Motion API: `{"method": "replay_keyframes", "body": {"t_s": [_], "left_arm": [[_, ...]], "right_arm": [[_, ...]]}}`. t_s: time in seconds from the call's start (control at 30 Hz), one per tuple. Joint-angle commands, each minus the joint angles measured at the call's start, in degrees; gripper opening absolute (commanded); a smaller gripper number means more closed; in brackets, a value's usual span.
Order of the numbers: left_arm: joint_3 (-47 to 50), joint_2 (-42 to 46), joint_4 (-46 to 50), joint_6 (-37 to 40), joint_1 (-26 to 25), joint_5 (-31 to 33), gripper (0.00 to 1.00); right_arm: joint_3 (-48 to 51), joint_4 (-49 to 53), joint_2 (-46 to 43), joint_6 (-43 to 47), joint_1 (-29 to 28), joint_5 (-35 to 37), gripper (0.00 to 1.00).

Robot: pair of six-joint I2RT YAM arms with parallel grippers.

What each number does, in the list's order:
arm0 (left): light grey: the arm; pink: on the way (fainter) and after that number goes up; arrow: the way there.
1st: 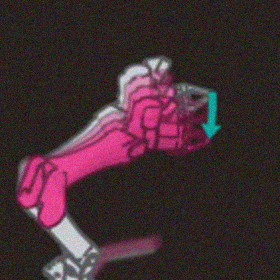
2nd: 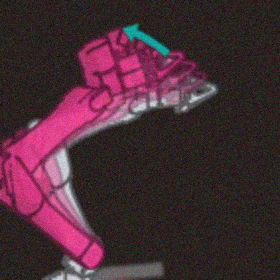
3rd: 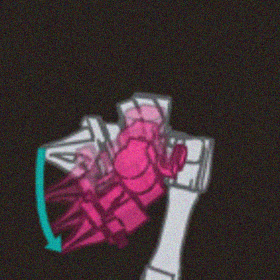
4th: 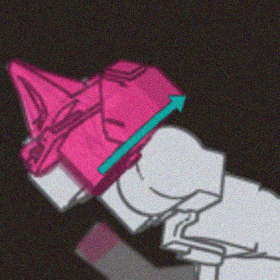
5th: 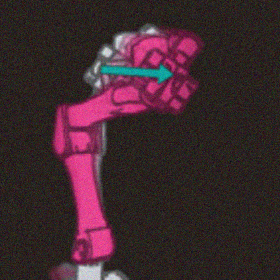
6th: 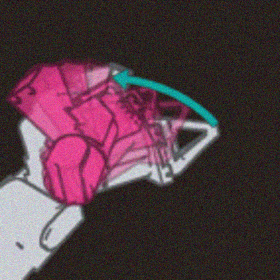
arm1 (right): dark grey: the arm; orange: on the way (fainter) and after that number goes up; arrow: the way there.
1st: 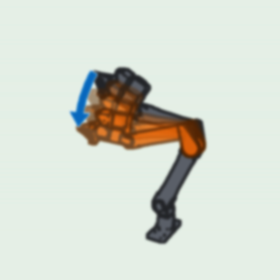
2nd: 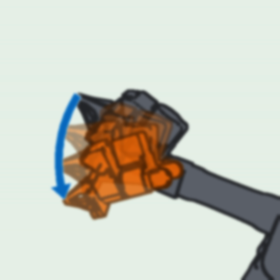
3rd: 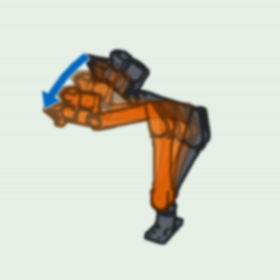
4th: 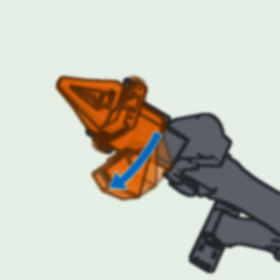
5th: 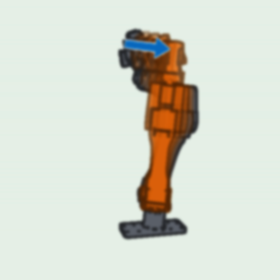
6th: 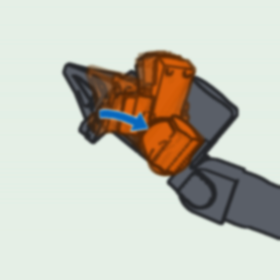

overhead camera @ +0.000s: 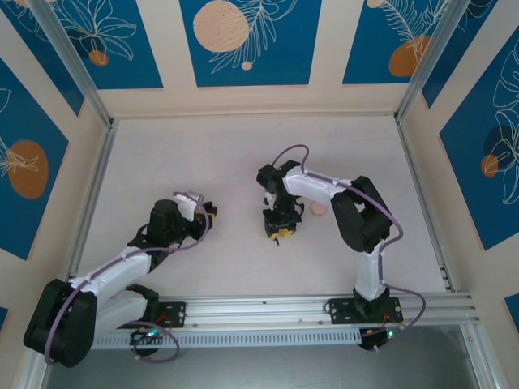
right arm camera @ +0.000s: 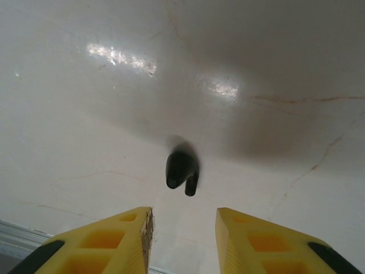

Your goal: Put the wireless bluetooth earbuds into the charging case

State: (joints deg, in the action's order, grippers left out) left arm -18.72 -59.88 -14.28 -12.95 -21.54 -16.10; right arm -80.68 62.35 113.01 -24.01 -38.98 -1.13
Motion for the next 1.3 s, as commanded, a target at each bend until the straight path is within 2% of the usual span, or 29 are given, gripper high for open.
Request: {"method": "replay_keyframes", "body": {"t_s": [0.0,0.43,0.93,1.13,1.27], "left_arm": [[-2.0,-0.2,-0.3,0.8,0.6,-1.0,0.14],[-2.2,-0.8,-1.1,0.7,0.6,-1.7,0.14],[-2.5,-1.3,-0.7,1.1,0.6,-2.2,0.14],[-1.8,-2.0,-2.7,1.8,0.5,-4.2,0.14],[-0.2,-3.5,-8.7,2.5,-0.2,-7.7,0.13]], "right_arm": [[-1.8,0.8,1.3,0.2,-0.2,-2.2,0.34],[-0.8,-1.9,3.9,0.7,-0.3,-2.8,0.30],[2.1,-5.1,4.9,0.4,-0.5,-0.9,0.19],[4.1,-7.3,2.3,-0.2,-0.5,0.6,0.16],[7.1,-11.7,-2.6,-0.9,-0.1,1.3,0.15]]}}
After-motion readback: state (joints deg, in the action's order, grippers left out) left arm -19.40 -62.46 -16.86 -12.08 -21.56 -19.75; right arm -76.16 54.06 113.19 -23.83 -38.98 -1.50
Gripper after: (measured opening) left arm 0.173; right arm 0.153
